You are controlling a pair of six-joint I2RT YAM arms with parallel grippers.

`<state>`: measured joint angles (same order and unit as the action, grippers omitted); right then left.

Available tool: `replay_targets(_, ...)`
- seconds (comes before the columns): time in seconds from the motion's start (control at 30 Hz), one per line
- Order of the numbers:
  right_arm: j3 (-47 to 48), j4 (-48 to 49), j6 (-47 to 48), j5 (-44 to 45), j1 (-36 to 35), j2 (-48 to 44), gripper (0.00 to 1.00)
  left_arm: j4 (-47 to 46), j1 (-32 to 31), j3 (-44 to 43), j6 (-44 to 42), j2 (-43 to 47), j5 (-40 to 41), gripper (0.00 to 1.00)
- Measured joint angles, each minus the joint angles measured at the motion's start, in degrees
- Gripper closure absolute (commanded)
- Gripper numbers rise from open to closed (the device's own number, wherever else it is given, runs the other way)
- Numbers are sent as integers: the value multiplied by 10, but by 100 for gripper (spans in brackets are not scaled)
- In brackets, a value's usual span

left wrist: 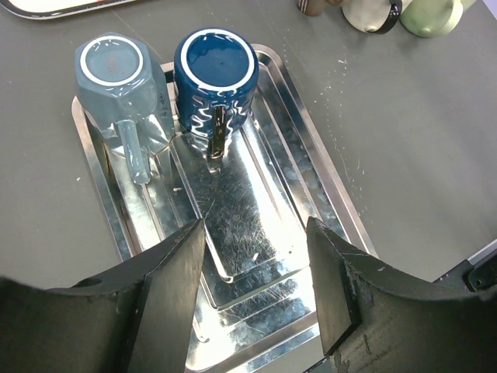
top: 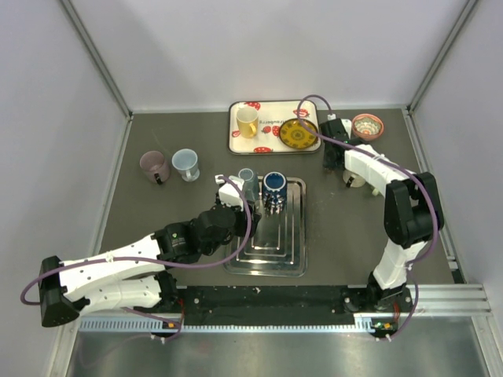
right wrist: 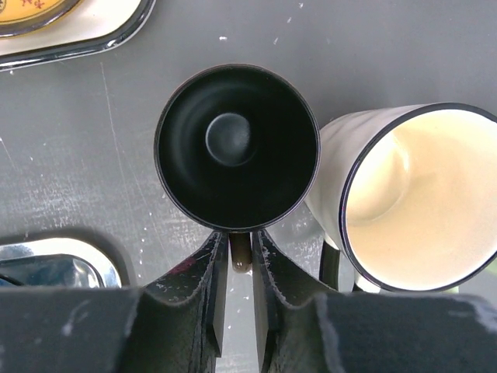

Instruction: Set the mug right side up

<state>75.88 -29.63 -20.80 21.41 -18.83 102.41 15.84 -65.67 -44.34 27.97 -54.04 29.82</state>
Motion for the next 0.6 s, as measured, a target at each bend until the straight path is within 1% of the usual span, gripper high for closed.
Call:
replay_targets(0.1,0,1,2,-2,0,1,94,0,0,0,1,0,0,40)
replay_targets(0.13,0,2,2,-3,0,1,100,0,0,0,2,0,0,40)
replay_targets(0.43,0,2,-7,-5,0,-1,100,0,0,0,7,0,2,41)
replay_targets(0.6,-2,-6,-9,-14,0,-14,100,0,0,0,17,-1,19,42)
